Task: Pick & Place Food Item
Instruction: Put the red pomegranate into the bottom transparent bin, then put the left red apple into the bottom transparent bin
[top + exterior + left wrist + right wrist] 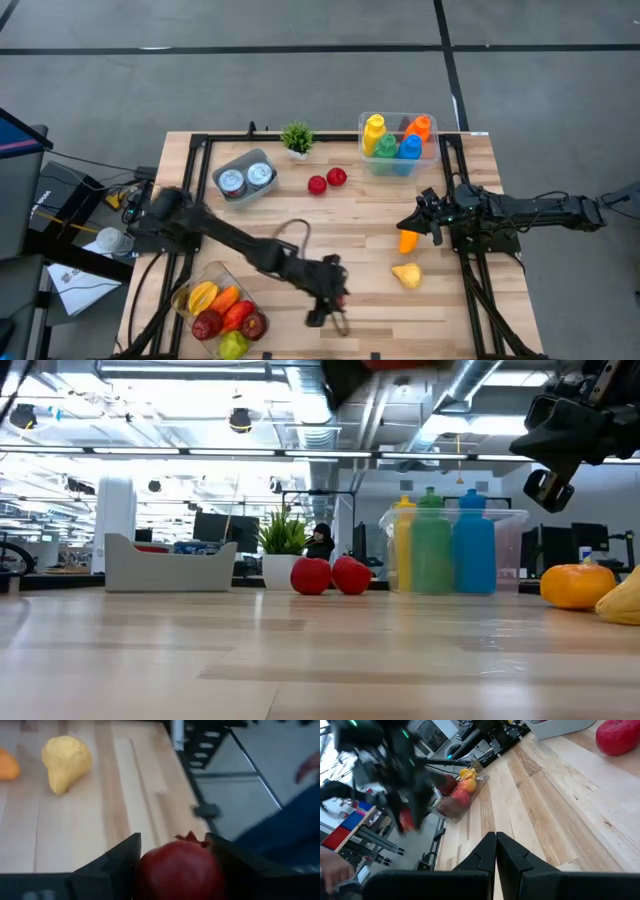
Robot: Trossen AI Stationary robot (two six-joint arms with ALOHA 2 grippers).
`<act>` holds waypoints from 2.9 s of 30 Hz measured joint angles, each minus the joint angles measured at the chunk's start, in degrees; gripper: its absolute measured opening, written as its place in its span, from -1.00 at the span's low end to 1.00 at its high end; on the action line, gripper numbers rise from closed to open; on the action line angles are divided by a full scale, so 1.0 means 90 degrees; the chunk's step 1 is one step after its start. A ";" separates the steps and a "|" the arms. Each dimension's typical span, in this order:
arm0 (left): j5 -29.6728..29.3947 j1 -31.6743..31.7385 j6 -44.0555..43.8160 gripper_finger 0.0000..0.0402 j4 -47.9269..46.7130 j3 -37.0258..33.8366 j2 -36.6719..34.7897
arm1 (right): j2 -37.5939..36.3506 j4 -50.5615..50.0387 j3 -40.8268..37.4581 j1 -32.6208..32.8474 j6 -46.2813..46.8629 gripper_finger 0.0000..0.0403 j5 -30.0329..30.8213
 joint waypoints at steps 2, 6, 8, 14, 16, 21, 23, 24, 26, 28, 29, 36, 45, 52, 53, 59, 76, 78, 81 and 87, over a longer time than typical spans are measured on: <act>0.0009 -0.0146 -0.0140 0.07 -0.0801 0.0000 -0.0604 | 0.0000 0.0000 0.0000 -0.0002 0.0002 -0.97 0.0002; -0.0270 -0.0507 -0.0759 0.00 -0.2365 0.0001 -0.1752 | 0.0000 -0.0002 0.0000 0.0000 0.0002 -0.97 0.0002; -0.0719 -0.0737 -0.1335 -0.04 -0.3276 0.0002 -0.2281 | -0.0002 -0.0002 0.0000 0.0000 0.0000 -0.97 0.0002; -0.1906 -0.1526 -0.3617 -0.04 -0.6121 0.0002 -0.3380 | -0.0002 -0.0002 0.0000 -0.0002 0.0000 -0.97 0.0002; -0.2047 -0.1755 -0.4326 -0.02 -0.6950 0.0002 -0.3536 | 0.0000 -0.0002 0.0000 0.0000 0.0002 -0.97 0.0002; -0.2092 -0.2149 -0.5464 -0.02 -0.8154 -0.0055 -0.3603 | -0.0002 -0.0001 0.0000 -0.0002 0.0001 -0.97 0.0001; -0.2091 -0.2228 -0.5586 -0.04 -0.8081 -0.0232 -0.3604 | 0.0000 -0.0002 0.0000 -0.0001 0.0002 -0.97 0.0002; -0.2063 -0.2262 -0.5646 -0.05 -0.8014 -0.0351 -0.3602 | 0.0000 0.0000 0.0000 -0.0002 0.0001 -0.97 0.0001; -0.1919 -0.2300 -0.5763 -0.05 -0.7882 -0.0639 -0.3602 | 0.0000 0.0000 0.0000 0.0000 0.0002 -0.97 0.0002; -0.1636 -0.2309 -0.5871 -0.04 -0.7701 -0.1015 -0.3600 | -0.0002 0.0000 0.0000 0.0000 0.0000 -0.97 0.0002; -0.1509 -0.2309 -0.5951 -0.02 -0.7611 -0.1198 -0.3597 | 0.0000 -0.0002 0.0000 -0.0002 0.0002 -0.97 0.0002; -0.0556 -0.2309 -0.6037 -0.03 -0.6575 -0.2403 -0.3597 | 0.0000 -0.0002 0.0000 -0.0001 0.0001 -0.97 0.0001; -0.0270 -0.2309 -0.6142 0.04 -0.6224 -0.2837 -0.3594 | -0.0002 -0.0002 0.0000 0.0000 0.0000 -0.97 0.0001; -0.0315 -0.2309 -0.6135 0.28 -0.6240 -0.2837 -0.3596 | -0.0002 0.0000 0.0000 -0.0002 0.0000 -0.97 0.0002; -0.0330 -0.2309 -0.6131 0.33 -0.6253 -0.2837 -0.3595 | 0.0000 -0.0002 0.0000 0.0000 0.0000 -0.97 0.0000; -0.0203 -0.2190 -0.6121 0.58 -0.5990 -0.2837 -0.3603 | -0.0002 -0.0002 0.0000 0.0000 0.0001 -0.97 0.0002; -0.2906 0.0311 -0.2113 0.65 -0.1502 -0.2834 -0.4989 | 0.0000 -0.0002 0.0000 -0.0001 0.0001 -0.97 0.0000; -0.3228 0.0905 -0.1309 0.64 -0.0996 -0.2834 -0.4879 | -0.0001 -0.0001 0.0000 0.0000 0.0002 -0.97 0.0001; -0.3301 0.1763 -0.0414 0.64 -0.0210 -0.2837 -0.4520 | -0.0002 -0.0002 0.0000 0.0000 0.0000 -0.97 0.0000; -0.2654 0.3067 0.0426 0.66 0.1148 -0.2834 -0.3375 | 0.0000 -0.0002 0.0000 0.0000 0.0000 -0.97 0.0001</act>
